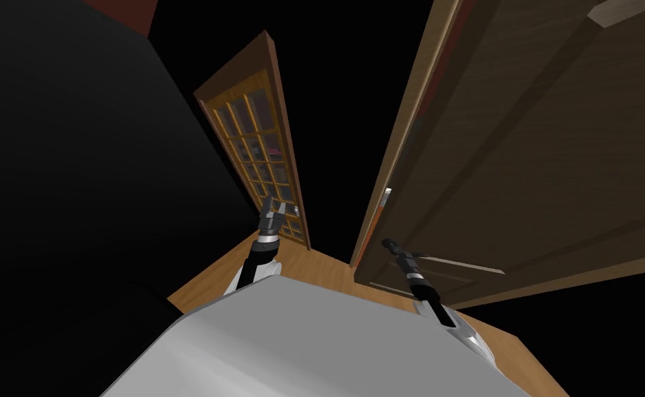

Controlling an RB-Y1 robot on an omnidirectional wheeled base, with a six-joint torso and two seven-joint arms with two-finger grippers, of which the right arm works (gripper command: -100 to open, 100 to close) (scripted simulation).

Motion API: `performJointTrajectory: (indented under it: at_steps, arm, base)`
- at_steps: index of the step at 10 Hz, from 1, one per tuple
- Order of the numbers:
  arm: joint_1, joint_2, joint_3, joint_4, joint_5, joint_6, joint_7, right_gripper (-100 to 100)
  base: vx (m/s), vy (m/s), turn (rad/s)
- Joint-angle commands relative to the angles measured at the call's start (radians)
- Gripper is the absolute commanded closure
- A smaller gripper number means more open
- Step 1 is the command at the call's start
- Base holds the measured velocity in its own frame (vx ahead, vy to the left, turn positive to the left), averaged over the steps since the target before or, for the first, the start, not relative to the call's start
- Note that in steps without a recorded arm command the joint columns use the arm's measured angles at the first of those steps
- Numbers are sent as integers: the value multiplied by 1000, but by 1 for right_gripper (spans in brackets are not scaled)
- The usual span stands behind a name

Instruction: Pull the door open

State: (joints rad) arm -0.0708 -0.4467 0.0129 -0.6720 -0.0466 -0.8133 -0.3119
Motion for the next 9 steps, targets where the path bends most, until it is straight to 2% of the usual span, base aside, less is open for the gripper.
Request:
performJointTrajectory:
  at_steps: [1, 2, 3, 4, 5, 9]
  arm:
    - [10, -2, 11, -23, 18, -2, -16, 100]
    - [14, -4, 16, -27, 28, -6, -26, 100]
    - [10, -3, 12, -19, 21, -2, -20, 100]
    - [28, -18, 23, -16, 26, -31, -40, 100]
    - [34, -23, 26, -15, 27, -39, -46, 100]
    - [78, -68, 49, -11, 37, -113, -92, 100]
  base:
    - [-201, -101, 74]
    - [-203, -111, 68]
    - [-89, -47, 27]
    - [-118, -7, 155]
    - [-166, -50, 126]
    - [-187, -68, 132]
